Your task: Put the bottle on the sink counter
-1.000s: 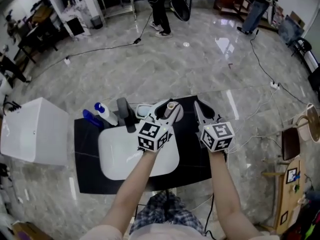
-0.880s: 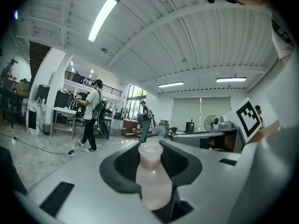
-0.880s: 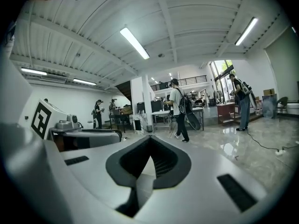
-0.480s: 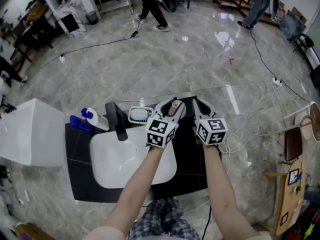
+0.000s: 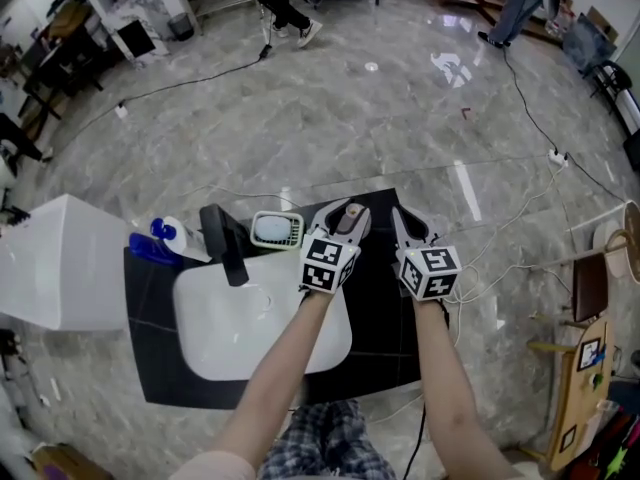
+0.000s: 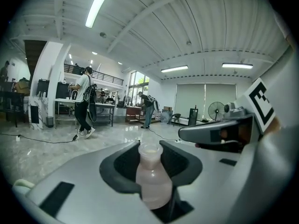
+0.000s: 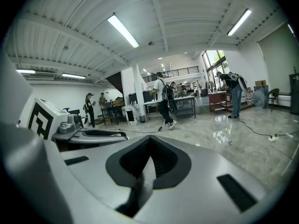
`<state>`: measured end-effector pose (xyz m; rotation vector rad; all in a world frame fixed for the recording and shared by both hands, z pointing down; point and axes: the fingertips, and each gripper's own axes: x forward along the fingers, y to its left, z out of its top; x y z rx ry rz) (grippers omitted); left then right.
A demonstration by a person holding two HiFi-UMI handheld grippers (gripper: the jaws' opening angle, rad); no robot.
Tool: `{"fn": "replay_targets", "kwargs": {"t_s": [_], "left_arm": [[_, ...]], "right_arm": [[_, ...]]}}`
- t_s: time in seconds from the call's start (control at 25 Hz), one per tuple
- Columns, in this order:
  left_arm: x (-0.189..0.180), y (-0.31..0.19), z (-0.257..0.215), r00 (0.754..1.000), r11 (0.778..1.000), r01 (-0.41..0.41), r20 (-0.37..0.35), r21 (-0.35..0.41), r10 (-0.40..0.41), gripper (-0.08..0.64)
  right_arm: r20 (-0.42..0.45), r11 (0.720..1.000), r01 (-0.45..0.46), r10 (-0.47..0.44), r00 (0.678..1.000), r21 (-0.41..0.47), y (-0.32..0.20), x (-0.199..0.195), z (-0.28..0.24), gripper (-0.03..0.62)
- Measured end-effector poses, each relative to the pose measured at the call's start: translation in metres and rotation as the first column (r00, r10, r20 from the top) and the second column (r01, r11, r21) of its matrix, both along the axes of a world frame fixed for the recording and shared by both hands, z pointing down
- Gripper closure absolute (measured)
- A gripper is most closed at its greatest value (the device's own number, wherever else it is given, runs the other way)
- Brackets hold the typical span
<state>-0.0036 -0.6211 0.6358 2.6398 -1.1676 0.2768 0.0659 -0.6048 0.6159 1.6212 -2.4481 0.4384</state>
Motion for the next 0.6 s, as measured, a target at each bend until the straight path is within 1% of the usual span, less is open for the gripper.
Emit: {"fn": "replay_targets", "kwargs": {"t_s": [0.2, 0.36, 0.48, 0.56, 0.6], "left_arm": [[0.003, -0.009, 0.022, 0.997, 1.000, -0.011, 0.076, 0.005, 0.010, 0.416], [0.007, -0.005, 0.021, 0.995, 1.000, -0.023, 0.100, 0.010, 0.022, 0.416], [0.010, -0.003, 0.013, 0.997, 1.000, -0.025, 0.073, 0.016, 0.024, 0.408], [0.007, -0.005, 0.006, 0.999, 0.999, -0.011, 0.040, 0.033, 0.010, 0.333], [0.006, -0.005, 0.002, 1.000, 0.999, -0.007, 0.028, 0.042, 0.006, 0.324]], "right_arm": [[0.021, 1.000, 0.011, -0.010, 1.000, -0.026, -0.002, -0.004, 0.019, 0.577], [0.027, 1.000, -0.005, 0.006, 1.000, -0.023, 0.003, 0.002, 0.015, 0.577], [0.032, 1.000, -0.012, 0.012, 0.999, -0.013, 0.007, 0.006, 0.010, 0.577], [0.038, 1.000, -0.015, 0.016, 0.999, -0.014, 0.008, 0.007, 0.010, 0.577], [0.042, 1.000, -0.018, 0.018, 0.999, -0.015, 0.009, 0.007, 0.010, 0.578]]}}
